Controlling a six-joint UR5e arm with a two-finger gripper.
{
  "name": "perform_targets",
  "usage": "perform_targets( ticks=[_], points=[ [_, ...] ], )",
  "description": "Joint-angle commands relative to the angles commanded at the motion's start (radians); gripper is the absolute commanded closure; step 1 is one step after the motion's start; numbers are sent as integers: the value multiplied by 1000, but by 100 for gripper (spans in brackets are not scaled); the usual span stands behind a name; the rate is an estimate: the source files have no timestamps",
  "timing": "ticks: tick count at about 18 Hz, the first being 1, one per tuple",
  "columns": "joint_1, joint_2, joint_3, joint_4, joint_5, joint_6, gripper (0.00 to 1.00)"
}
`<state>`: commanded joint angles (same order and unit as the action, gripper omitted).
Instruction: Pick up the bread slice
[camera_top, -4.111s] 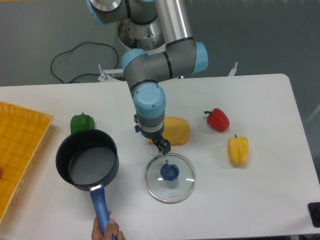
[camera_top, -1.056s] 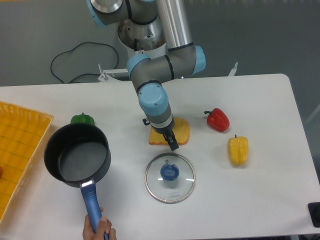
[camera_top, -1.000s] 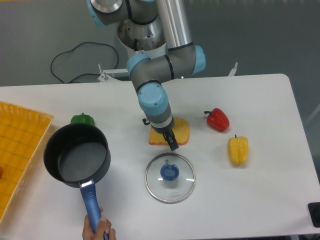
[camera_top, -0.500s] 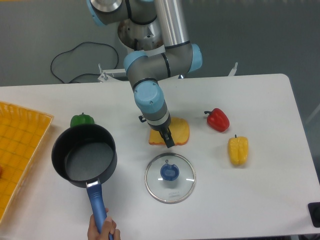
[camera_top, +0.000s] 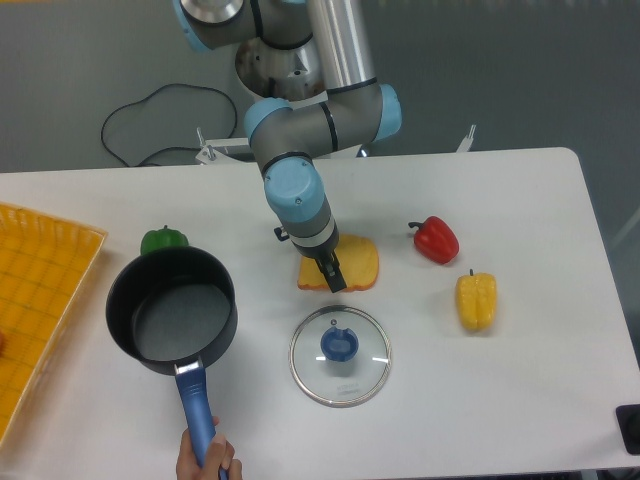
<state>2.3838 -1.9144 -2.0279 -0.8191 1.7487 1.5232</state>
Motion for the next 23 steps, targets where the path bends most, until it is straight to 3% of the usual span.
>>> perform_targets(
  ticks=[5,8,16,17,20,21,23],
  points=[
    [-3,-6,-2,5,15,-5,0],
    [-6,-28,-5,50,17,-12,1],
    [-18,-52,3,57,51,-18,2],
    [-18,-52,6,55,51,-20,16],
    [-23,-49,24,41,64,-49,81],
    [-23,-46,38,23,72,-49,98],
    [-25,-43,75,-58,72,-49,98]
  ],
)
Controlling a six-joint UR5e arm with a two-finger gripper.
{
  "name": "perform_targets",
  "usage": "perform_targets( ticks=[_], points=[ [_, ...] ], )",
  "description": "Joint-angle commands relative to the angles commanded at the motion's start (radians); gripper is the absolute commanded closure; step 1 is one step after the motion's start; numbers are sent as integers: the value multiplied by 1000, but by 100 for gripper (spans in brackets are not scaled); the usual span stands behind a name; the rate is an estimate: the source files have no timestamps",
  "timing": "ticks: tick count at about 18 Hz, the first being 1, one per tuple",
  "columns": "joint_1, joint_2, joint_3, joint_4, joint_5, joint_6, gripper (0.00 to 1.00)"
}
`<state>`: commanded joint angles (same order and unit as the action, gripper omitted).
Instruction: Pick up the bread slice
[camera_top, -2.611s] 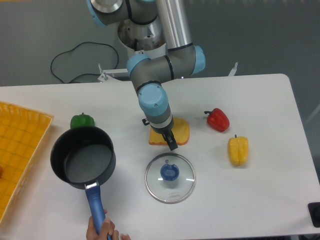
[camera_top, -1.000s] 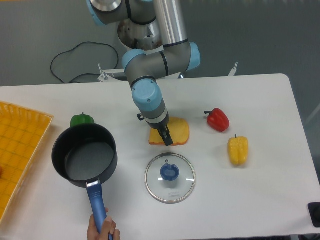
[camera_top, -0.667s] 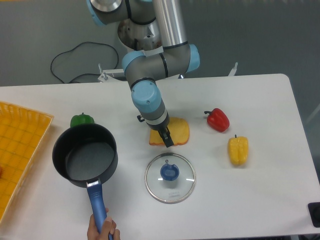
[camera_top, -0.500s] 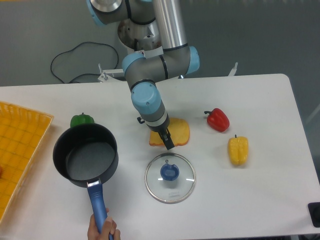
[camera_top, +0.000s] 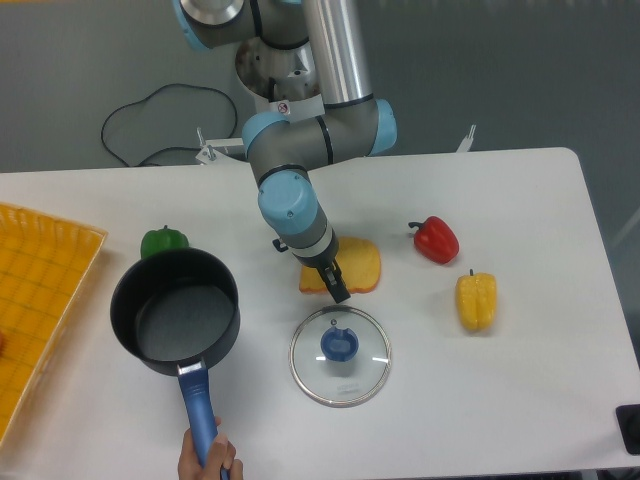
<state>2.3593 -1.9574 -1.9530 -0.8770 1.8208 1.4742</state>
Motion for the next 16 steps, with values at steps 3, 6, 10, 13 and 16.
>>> perform_targets(
  ticks=[3,6,10,13,16],
  points=[
    [0,3,28,-56,-3,-9,100],
    [0,5,39,-69,0,-14,100],
    [0,37,123,-187,-9,-12,100],
    [9,66,225,-299,-53,-32,100],
    [26,93,272,-353,-86,-32,100]
  ],
)
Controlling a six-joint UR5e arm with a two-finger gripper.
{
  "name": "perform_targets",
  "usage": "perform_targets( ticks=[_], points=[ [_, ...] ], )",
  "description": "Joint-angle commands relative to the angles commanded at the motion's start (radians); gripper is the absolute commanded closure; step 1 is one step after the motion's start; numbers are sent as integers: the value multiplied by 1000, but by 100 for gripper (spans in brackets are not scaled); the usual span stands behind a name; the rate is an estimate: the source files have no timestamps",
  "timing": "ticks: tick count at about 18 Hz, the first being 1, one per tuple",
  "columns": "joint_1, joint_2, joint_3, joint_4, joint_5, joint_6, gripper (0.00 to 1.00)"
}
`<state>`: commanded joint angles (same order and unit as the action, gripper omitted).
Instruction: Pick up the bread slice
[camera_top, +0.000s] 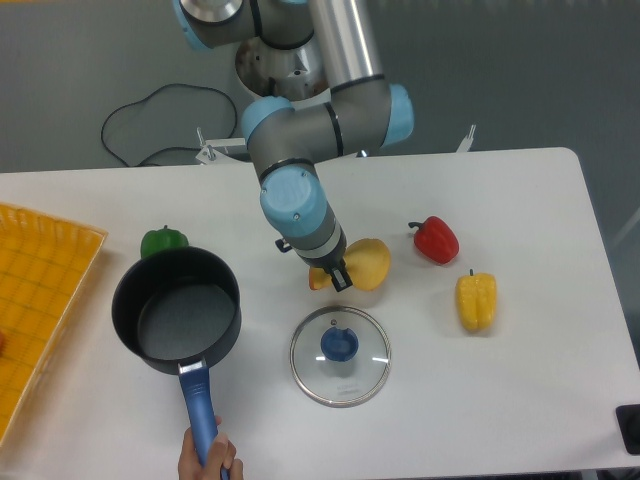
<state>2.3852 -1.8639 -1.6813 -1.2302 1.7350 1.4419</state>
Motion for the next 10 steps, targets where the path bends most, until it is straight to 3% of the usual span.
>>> perform_targets(
  ticks=[3,10],
  points=[
    [3,35,8,-8,-41,-2,100],
    [-3,48,43,-63,-72,-25,100]
  ],
)
